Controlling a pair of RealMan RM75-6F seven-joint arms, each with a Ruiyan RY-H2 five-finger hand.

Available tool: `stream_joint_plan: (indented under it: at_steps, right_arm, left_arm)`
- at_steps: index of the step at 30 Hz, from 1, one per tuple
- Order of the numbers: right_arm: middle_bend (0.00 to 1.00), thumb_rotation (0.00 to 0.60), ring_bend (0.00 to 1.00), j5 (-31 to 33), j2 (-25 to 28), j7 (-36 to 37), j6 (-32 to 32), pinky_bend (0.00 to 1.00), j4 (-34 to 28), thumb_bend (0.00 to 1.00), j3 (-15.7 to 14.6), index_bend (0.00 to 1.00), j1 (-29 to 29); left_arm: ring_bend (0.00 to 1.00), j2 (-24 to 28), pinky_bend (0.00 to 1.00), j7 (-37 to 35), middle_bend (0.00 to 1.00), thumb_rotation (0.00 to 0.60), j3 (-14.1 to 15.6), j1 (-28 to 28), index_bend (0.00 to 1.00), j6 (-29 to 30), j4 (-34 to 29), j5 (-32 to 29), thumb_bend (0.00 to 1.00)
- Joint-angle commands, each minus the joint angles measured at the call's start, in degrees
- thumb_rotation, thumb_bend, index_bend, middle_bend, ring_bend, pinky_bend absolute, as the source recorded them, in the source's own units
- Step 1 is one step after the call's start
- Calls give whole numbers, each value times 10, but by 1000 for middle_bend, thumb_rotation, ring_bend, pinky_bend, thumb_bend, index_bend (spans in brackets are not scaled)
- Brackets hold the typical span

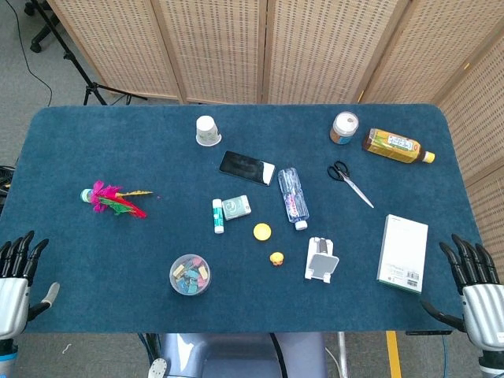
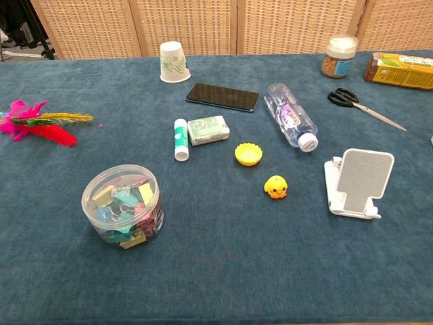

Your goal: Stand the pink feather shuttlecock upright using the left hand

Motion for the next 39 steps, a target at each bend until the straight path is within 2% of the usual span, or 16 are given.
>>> stream_joint_plan:
  at_steps: [1, 9, 12, 18, 26, 39]
  right_arm:
    - [0, 600, 0, 0, 0, 1, 1, 0, 0, 0, 0, 0, 0]
    - [0, 600, 0, 5, 0, 4, 0, 0, 2, 0, 3, 0, 1]
    - [0, 600, 0, 8, -1, 5, -3, 0, 3, 0, 4, 0, 1]
    - [0, 600, 0, 16, -3, 4, -10, 0, 5, 0, 6, 0, 4]
    - [0, 600, 0, 32, -4, 11, -16, 0, 10, 0, 13, 0, 7]
    - [0, 600, 0, 51, -6, 30, -23, 0, 21, 0, 22, 0, 12]
  left_arm:
    - [0, 19, 0, 8, 0, 600, -21, -24, 300, -43, -29, -38, 298]
    - [0, 39, 0, 45, 0, 600, -70, -80, 384, -128, -55, -129, 339]
    - [0, 35, 0, 72, 0, 600, -97, -111, 393, -166, -46, -179, 358]
    - [0, 6, 0, 113, 0, 600, -122, -162, 404, -223, -4, -248, 371]
    - [0, -43, 0, 141, 0, 600, -132, -211, 432, -274, 57, -312, 393]
    - [0, -120, 0, 151, 0, 600, -137, -269, 434, -304, 159, -345, 410]
